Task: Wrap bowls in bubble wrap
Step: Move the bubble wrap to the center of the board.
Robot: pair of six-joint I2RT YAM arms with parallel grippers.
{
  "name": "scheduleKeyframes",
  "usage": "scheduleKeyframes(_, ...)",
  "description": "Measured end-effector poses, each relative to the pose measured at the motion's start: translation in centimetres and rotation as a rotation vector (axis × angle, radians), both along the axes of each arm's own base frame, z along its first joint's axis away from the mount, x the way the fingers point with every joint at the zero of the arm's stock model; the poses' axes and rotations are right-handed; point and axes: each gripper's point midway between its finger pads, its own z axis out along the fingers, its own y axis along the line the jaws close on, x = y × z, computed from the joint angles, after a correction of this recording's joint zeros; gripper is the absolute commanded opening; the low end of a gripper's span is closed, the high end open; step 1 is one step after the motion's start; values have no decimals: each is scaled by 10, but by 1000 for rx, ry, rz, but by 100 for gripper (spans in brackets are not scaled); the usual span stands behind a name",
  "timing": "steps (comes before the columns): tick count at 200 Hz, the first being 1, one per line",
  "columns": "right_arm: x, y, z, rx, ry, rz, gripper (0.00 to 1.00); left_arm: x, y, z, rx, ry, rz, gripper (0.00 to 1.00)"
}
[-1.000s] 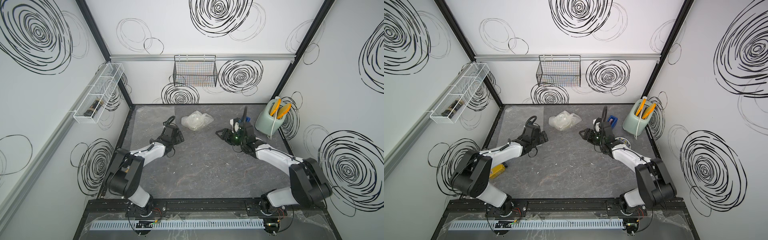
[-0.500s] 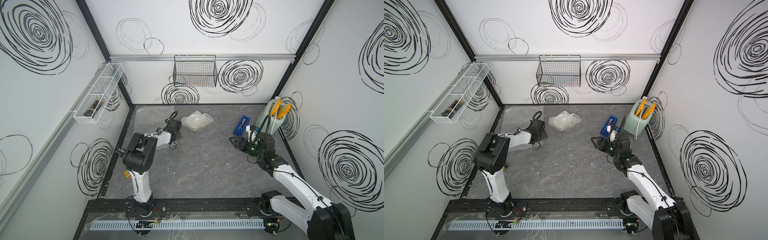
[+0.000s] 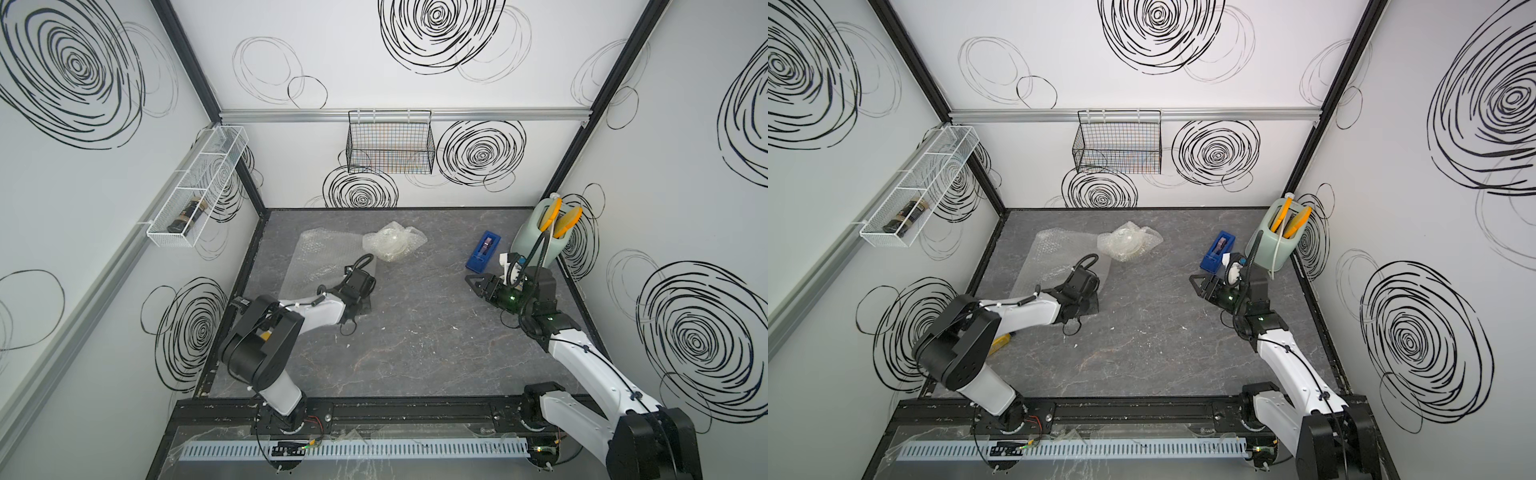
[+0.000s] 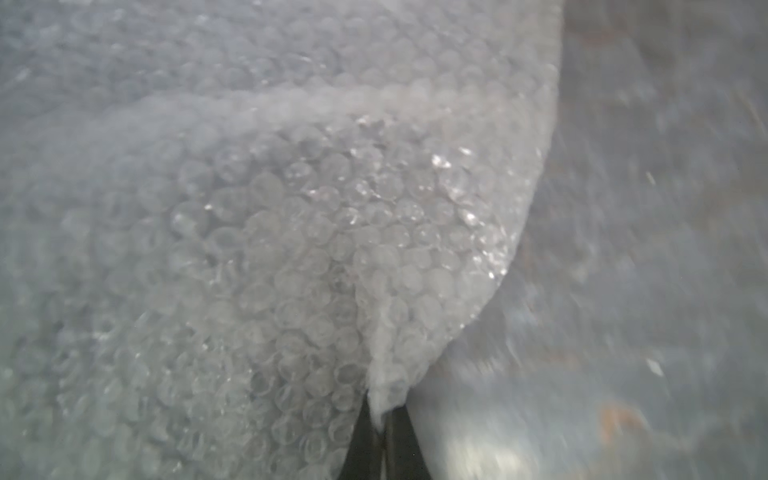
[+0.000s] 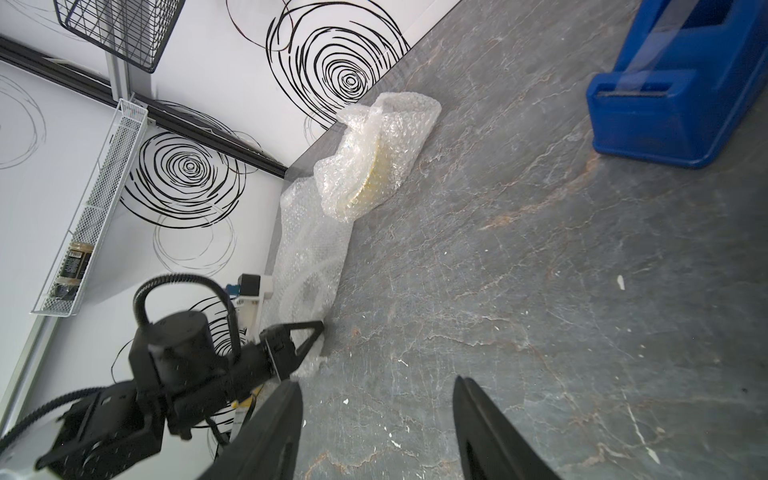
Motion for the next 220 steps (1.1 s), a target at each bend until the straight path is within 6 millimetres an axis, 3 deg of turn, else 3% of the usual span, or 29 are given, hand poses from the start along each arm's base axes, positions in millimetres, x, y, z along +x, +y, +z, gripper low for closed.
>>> scheduleKeyframes(32, 1, -3, -3, 6, 11, 2, 63, -71, -64, 0, -36, 4, -209, 0)
scheduleKeyframes(54, 0, -1, -5, 9, 17, 20, 62, -116, -97, 1, -51, 16, -331, 0)
scheduleKeyframes(89, -2, 7, -17, 3, 43, 68, 61, -174, -119, 2, -24, 54, -491, 0)
scheduleKeyframes(109, -9, 30, -30, -26, 61, 142, 60, -197, -123, 3, -3, 70, -561, 3)
scheduleKeyframes(117, -14, 44, -36, -42, 72, 185, 60, -201, -122, 3, 4, 74, -573, 3)
scheduleKeyframes(126, -18, 59, -43, -59, 84, 230, 59, -202, -119, 4, 12, 76, -575, 12)
scheduleKeyframes(140, -21, 83, -53, -82, 106, 295, 57, -200, -110, 5, 31, 75, -559, 19)
scheduleKeyframes(156, -17, 105, -67, -108, 137, 341, 55, -196, -97, 6, 50, 72, -536, 39)
scheduleKeyframes(171, -8, 122, -83, -133, 174, 365, 50, -191, -86, 9, 41, 66, -503, 43)
scheduleKeyframes(197, -2, 133, -120, -173, 248, 371, 46, -178, -63, 15, 9, 46, -428, 62)
scheduleKeyframes(220, -6, 133, -147, -201, 310, 375, 44, -163, -39, 17, -28, 31, -325, 65)
